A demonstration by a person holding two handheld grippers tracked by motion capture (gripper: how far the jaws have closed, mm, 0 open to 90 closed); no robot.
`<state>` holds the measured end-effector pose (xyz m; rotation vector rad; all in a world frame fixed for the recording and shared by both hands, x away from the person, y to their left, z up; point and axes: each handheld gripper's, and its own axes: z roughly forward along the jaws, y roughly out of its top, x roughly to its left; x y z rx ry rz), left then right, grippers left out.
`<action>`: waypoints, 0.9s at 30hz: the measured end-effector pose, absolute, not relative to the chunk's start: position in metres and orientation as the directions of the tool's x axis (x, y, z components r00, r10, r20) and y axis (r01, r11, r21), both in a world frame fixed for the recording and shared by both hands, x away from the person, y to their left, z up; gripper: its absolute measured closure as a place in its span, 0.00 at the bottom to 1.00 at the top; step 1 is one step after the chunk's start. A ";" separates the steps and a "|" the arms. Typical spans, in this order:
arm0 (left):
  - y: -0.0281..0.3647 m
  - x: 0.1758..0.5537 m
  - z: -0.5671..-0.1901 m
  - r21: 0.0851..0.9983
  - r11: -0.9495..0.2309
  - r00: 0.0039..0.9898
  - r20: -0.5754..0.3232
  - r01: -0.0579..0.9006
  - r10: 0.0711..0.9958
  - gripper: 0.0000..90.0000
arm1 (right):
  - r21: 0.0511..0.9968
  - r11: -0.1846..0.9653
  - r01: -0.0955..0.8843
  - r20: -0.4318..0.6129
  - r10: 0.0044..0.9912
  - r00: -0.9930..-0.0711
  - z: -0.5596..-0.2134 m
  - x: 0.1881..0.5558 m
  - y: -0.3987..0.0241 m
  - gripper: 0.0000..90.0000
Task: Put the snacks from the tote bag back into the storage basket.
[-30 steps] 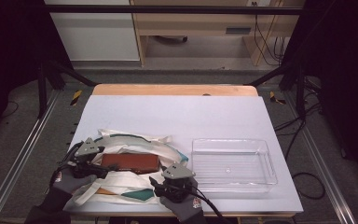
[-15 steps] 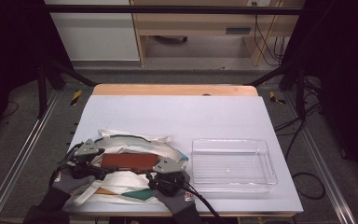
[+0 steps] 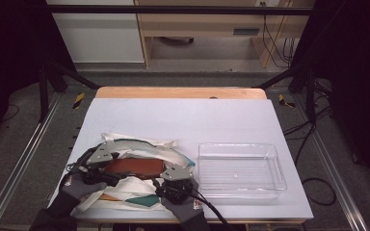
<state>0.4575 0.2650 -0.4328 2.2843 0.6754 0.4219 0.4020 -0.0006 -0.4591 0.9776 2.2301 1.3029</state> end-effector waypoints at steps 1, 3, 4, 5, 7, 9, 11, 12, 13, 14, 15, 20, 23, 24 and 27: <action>0.264 0.460 -0.435 0.696 -0.628 0.811 0.111 0.349 0.574 0.21 | 0.866 0.331 0.374 0.019 0.725 -0.688 -0.459 0.402 -0.001 0.57; 0.264 0.463 -0.437 0.694 -0.626 0.818 0.094 0.355 0.567 0.17 | 0.866 0.330 0.375 0.021 0.725 -0.688 -0.460 0.402 -0.001 0.57; 0.264 0.463 -0.438 0.696 -0.624 0.819 0.090 0.355 0.566 0.17 | 0.866 0.330 0.375 0.021 0.726 -0.688 -0.460 0.402 -0.001 0.57; 0.265 0.464 -0.438 0.697 -0.623 0.823 0.083 0.355 0.562 0.17 | 0.866 0.330 0.376 0.022 0.727 -0.687 -0.460 0.403 0.000 0.57; 0.266 0.466 -0.440 0.694 -0.626 0.828 0.075 0.357 0.556 0.16 | 0.865 0.333 0.377 0.020 0.726 -0.687 -0.460 0.403 0.000 0.57; 0.268 0.467 -0.440 0.693 -0.626 0.832 0.068 0.358 0.551 0.15 | 0.864 0.335 0.376 0.017 0.727 -0.687 -0.461 0.403 0.001 0.57; 0.269 0.468 -0.442 0.687 -0.632 0.836 0.067 0.357 0.545 0.15 | 0.863 0.336 0.378 0.016 0.729 -0.685 -0.461 0.404 0.001 0.57; 0.268 0.469 -0.442 0.684 -0.637 0.836 0.069 0.357 0.544 0.14 | 0.864 0.337 0.375 0.013 0.728 -0.686 -0.462 0.404 0.001 0.57; 0.268 0.469 -0.443 0.682 -0.638 0.835 0.072 0.357 0.545 0.13 | 0.863 0.338 0.376 0.013 0.729 -0.685 -0.462 0.404 0.001 0.57; 0.267 0.469 -0.444 0.677 -0.643 0.835 0.076 0.358 0.545 0.13 | 0.863 0.337 0.376 0.013 0.730 -0.684 -0.462 0.404 0.001 0.58; 0.265 0.469 -0.445 0.671 -0.651 0.836 0.084 0.355 0.543 0.12 | 0.864 0.336 0.375 0.013 0.730 -0.683 -0.462 0.404 0.001 0.58; 0.264 0.472 -0.447 0.654 -0.667 0.844 0.080 0.357 0.530 0.12 | 0.861 0.338 0.379 0.011 0.733 -0.680 -0.463 0.398 -0.002 0.58; 0.264 0.472 -0.446 0.651 -0.671 0.847 0.081 0.355 0.526 0.16 | 0.861 0.329 0.387 0.025 0.733 -0.680 -0.464 0.391 -0.008 0.60; 0.264 0.472 -0.446 0.650 -0.671 0.846 0.079 0.357 0.527 0.17 | 0.856 0.326 0.402 0.038 0.735 -0.677 -0.465 0.390 -0.010 0.61; 0.264 0.471 -0.443 0.633 -0.685 0.852 0.075 0.361 0.519 0.21 | 0.835 0.334 0.437 0.057 0.737 -0.673 -0.473 0.390 -0.010 0.68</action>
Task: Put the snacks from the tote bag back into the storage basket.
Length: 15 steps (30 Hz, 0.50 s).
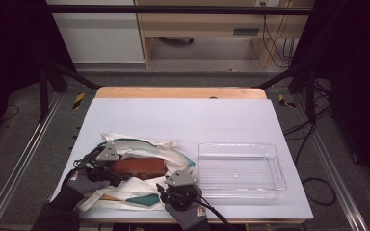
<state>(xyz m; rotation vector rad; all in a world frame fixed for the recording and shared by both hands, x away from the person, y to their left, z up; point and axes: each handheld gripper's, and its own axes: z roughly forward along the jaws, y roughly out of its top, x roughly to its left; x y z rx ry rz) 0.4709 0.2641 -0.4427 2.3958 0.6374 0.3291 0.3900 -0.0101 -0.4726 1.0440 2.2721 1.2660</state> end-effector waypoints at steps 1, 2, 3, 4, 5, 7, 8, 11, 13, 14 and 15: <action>0.264 0.470 -0.442 0.629 -0.687 0.853 0.073 0.364 0.518 0.22 | 0.835 0.337 0.435 0.057 0.734 -0.677 -0.474 0.390 -0.010 0.70; 0.264 0.469 -0.440 0.620 -0.694 0.855 0.072 0.364 0.513 0.24 | 0.831 0.340 0.440 0.060 0.732 -0.679 -0.476 0.390 -0.008 0.73; 0.264 0.468 -0.439 0.614 -0.700 0.857 0.074 0.363 0.510 0.25 | 0.828 0.340 0.445 0.066 0.729 -0.681 -0.477 0.389 -0.007 0.75; 0.264 0.467 -0.438 0.608 -0.706 0.859 0.077 0.362 0.507 0.26 | 0.825 0.341 0.450 0.072 0.727 -0.683 -0.478 0.389 -0.006 0.77; 0.263 0.466 -0.437 0.604 -0.711 0.860 0.081 0.360 0.504 0.27 | 0.824 0.343 0.451 0.073 0.726 -0.684 -0.480 0.390 -0.006 0.78; 0.263 0.463 -0.434 0.596 -0.719 0.863 0.083 0.358 0.498 0.29 | 0.822 0.343 0.454 0.071 0.730 -0.679 -0.482 0.390 -0.006 0.81; 0.264 0.463 -0.433 0.594 -0.720 0.865 0.080 0.358 0.496 0.29 | 0.824 0.338 0.455 0.071 0.735 -0.675 -0.483 0.390 -0.006 0.83; 0.264 0.462 -0.431 0.593 -0.720 0.867 0.071 0.361 0.493 0.31 | 0.826 0.334 0.454 0.072 0.736 -0.673 -0.485 0.390 -0.006 0.83; 0.265 0.462 -0.432 0.598 -0.714 0.868 0.061 0.363 0.493 0.31 | 0.829 0.333 0.450 0.073 0.733 -0.676 -0.485 0.390 -0.007 0.83; 0.266 0.463 -0.433 0.600 -0.712 0.868 0.056 0.366 0.493 0.31 | 0.828 0.332 0.452 0.076 0.733 -0.676 -0.485 0.390 -0.008 0.83; 0.266 0.463 -0.433 0.602 -0.710 0.869 0.056 0.364 0.493 0.31 | 0.828 0.330 0.454 0.078 0.733 -0.676 -0.485 0.390 -0.008 0.83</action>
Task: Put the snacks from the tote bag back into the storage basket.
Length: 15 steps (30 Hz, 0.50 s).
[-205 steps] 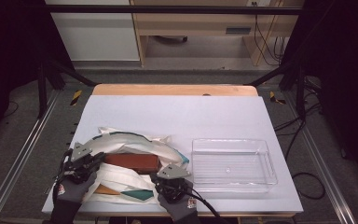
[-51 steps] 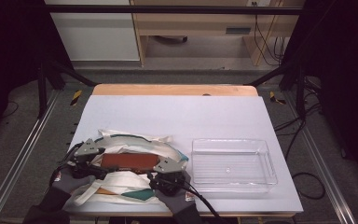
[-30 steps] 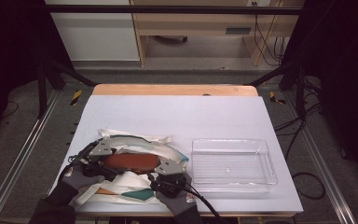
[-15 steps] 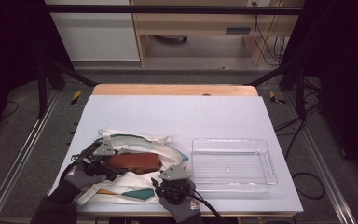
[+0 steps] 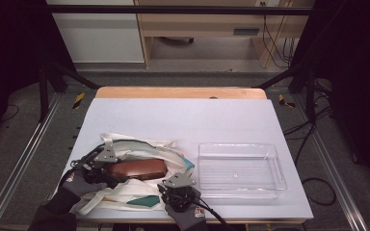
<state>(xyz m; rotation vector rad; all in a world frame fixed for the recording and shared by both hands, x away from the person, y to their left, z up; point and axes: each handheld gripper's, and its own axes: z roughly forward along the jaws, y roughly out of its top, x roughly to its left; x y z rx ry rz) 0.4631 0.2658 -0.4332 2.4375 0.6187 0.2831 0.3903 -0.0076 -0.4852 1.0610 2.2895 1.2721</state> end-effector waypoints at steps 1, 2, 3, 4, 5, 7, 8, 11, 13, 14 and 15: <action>0.266 0.464 -0.435 0.611 -0.703 0.868 0.050 0.364 0.493 0.31 | 0.828 0.331 0.453 0.077 0.733 -0.676 -0.485 0.391 -0.008 0.84; 0.266 0.465 -0.436 0.614 -0.700 0.866 0.052 0.365 0.497 0.30 | 0.828 0.332 0.453 0.077 0.732 -0.677 -0.485 0.391 -0.008 0.83; 0.265 0.465 -0.439 0.620 -0.694 0.865 0.049 0.367 0.500 0.28 | 0.827 0.331 0.454 0.078 0.732 -0.676 -0.485 0.391 -0.008 0.84; 0.263 0.466 -0.440 0.619 -0.695 0.866 0.050 0.364 0.498 0.28 | 0.828 0.332 0.451 0.075 0.732 -0.677 -0.485 0.391 -0.007 0.84; 0.262 0.467 -0.441 0.612 -0.704 0.868 0.056 0.361 0.494 0.27 | 0.828 0.333 0.451 0.074 0.732 -0.677 -0.485 0.391 -0.007 0.84; 0.261 0.469 -0.443 0.607 -0.705 0.870 0.046 0.367 0.491 0.27 | 0.829 0.333 0.450 0.073 0.732 -0.677 -0.486 0.391 -0.007 0.84; 0.260 0.469 -0.444 0.604 -0.709 0.871 0.050 0.364 0.489 0.27 | 0.828 0.332 0.452 0.076 0.732 -0.677 -0.485 0.391 -0.007 0.84; 0.260 0.468 -0.441 0.593 -0.723 0.877 0.059 0.353 0.476 0.31 | 0.828 0.331 0.452 0.076 0.733 -0.676 -0.485 0.391 -0.007 0.84; 0.261 0.467 -0.439 0.590 -0.729 0.883 0.058 0.345 0.465 0.34 | 0.829 0.332 0.451 0.075 0.733 -0.677 -0.486 0.391 -0.007 0.84; 0.262 0.467 -0.438 0.585 -0.736 0.887 0.060 0.341 0.458 0.35 | 0.829 0.330 0.451 0.076 0.733 -0.676 -0.486 0.391 -0.007 0.84; 0.262 0.466 -0.436 0.582 -0.740 0.889 0.061 0.338 0.455 0.36 | 0.829 0.330 0.451 0.075 0.734 -0.675 -0.486 0.391 -0.007 0.84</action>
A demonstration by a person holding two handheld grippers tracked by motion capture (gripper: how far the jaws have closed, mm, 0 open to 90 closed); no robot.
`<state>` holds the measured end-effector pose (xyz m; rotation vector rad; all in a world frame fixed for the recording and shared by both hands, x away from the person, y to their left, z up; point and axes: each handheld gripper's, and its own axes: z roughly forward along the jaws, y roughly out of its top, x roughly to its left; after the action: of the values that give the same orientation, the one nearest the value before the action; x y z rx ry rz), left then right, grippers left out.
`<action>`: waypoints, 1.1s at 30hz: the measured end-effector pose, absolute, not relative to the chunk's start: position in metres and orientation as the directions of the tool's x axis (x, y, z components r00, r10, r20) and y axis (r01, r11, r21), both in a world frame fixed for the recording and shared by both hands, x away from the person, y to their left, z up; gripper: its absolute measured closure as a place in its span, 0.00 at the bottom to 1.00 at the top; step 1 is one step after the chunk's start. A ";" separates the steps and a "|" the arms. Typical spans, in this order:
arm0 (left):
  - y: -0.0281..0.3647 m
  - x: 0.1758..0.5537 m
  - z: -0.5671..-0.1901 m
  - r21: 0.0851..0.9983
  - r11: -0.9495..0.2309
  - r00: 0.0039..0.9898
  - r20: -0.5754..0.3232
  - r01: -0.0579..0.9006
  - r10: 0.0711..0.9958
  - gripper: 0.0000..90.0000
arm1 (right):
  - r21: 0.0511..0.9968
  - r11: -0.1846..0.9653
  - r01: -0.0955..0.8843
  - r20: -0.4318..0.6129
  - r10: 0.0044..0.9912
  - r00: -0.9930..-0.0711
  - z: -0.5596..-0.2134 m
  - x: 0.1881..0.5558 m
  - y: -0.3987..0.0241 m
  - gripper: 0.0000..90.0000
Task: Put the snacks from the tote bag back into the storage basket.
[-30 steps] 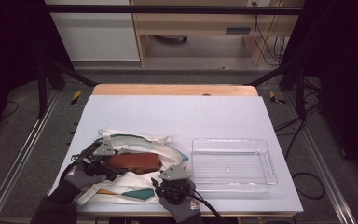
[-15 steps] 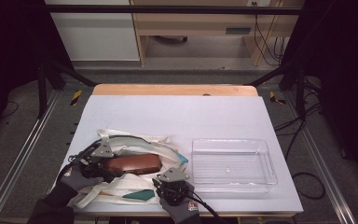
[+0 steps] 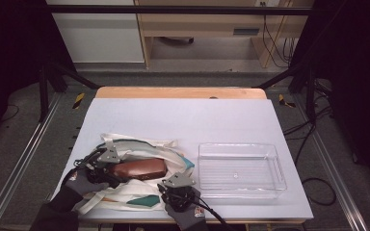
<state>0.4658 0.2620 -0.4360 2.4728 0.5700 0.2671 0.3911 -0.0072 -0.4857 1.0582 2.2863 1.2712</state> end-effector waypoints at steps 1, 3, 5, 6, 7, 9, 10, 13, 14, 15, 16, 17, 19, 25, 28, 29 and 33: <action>0.263 0.465 -0.434 0.579 -0.744 0.894 0.055 0.334 0.445 0.38 | 0.830 0.329 0.451 0.075 0.735 -0.674 -0.486 0.391 -0.007 0.84; 0.266 0.462 -0.428 0.593 -0.734 0.898 0.044 0.330 0.438 0.40 | 0.829 0.327 0.453 0.077 0.736 -0.672 -0.486 0.392 -0.008 0.84; 0.270 0.458 -0.423 0.622 -0.712 0.898 0.030 0.326 0.438 0.41 | 0.828 0.327 0.455 0.079 0.736 -0.673 -0.486 0.392 -0.008 0.84; 0.271 0.457 -0.420 0.626 -0.709 0.899 0.027 0.324 0.436 0.42 | 0.828 0.328 0.455 0.078 0.736 -0.673 -0.486 0.392 -0.008 0.84; 0.271 0.456 -0.419 0.630 -0.707 0.897 0.035 0.322 0.440 0.42 | 0.828 0.328 0.455 0.078 0.736 -0.673 -0.486 0.392 -0.008 0.84; 0.270 0.454 -0.418 0.628 -0.709 0.897 0.037 0.322 0.441 0.42 | 0.828 0.329 0.454 0.077 0.735 -0.673 -0.486 0.392 -0.008 0.84; 0.269 0.454 -0.418 0.636 -0.700 0.894 0.036 0.325 0.447 0.42 | 0.829 0.328 0.453 0.076 0.736 -0.672 -0.486 0.392 -0.008 0.84; 0.270 0.451 -0.414 0.661 -0.674 0.888 0.024 0.331 0.459 0.43 | 0.833 0.324 0.448 0.074 0.738 -0.671 -0.486 0.391 -0.008 0.84; 0.269 0.450 -0.413 0.673 -0.660 0.886 0.014 0.334 0.463 0.44 | 0.835 0.324 0.445 0.071 0.738 -0.671 -0.485 0.392 -0.009 0.84; 0.269 0.449 -0.412 0.676 -0.659 0.887 0.018 0.330 0.462 0.44 | 0.835 0.320 0.447 0.074 0.740 -0.668 -0.484 0.391 -0.010 0.84; 0.270 0.448 -0.412 0.680 -0.657 0.889 0.017 0.326 0.458 0.44 | 0.836 0.316 0.449 0.080 0.740 -0.668 -0.484 0.392 -0.011 0.84; 0.269 0.448 -0.412 0.681 -0.655 0.889 0.011 0.329 0.458 0.45 | 0.834 0.315 0.453 0.081 0.742 -0.666 -0.483 0.392 -0.011 0.84; 0.268 0.448 -0.411 0.679 -0.655 0.888 0.010 0.331 0.459 0.45 | 0.835 0.316 0.451 0.080 0.741 -0.666 -0.483 0.392 -0.012 0.84; 0.265 0.451 -0.421 0.643 -0.680 0.891 -0.010 0.353 0.453 0.44 | 0.831 0.323 0.453 0.077 0.740 -0.668 -0.485 0.393 -0.011 0.84; 0.264 0.453 -0.426 0.625 -0.685 0.884 -0.019 0.375 0.466 0.43 | 0.831 0.322 0.453 0.078 0.740 -0.668 -0.484 0.393 -0.010 0.83; 0.263 0.453 -0.425 0.628 -0.682 0.883 -0.018 0.375 0.469 0.42 | 0.831 0.325 0.451 0.075 0.739 -0.670 -0.484 0.393 -0.011 0.82; 0.254 0.452 -0.415 0.679 -0.646 0.880 0.000 0.349 0.475 0.36 | 0.833 0.321 0.451 0.084 0.732 -0.676 -0.483 0.392 -0.011 0.79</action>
<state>0.4523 0.2536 -0.4145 2.3350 0.5906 0.2306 0.3924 -0.0109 -0.4835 1.0619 2.2832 1.2865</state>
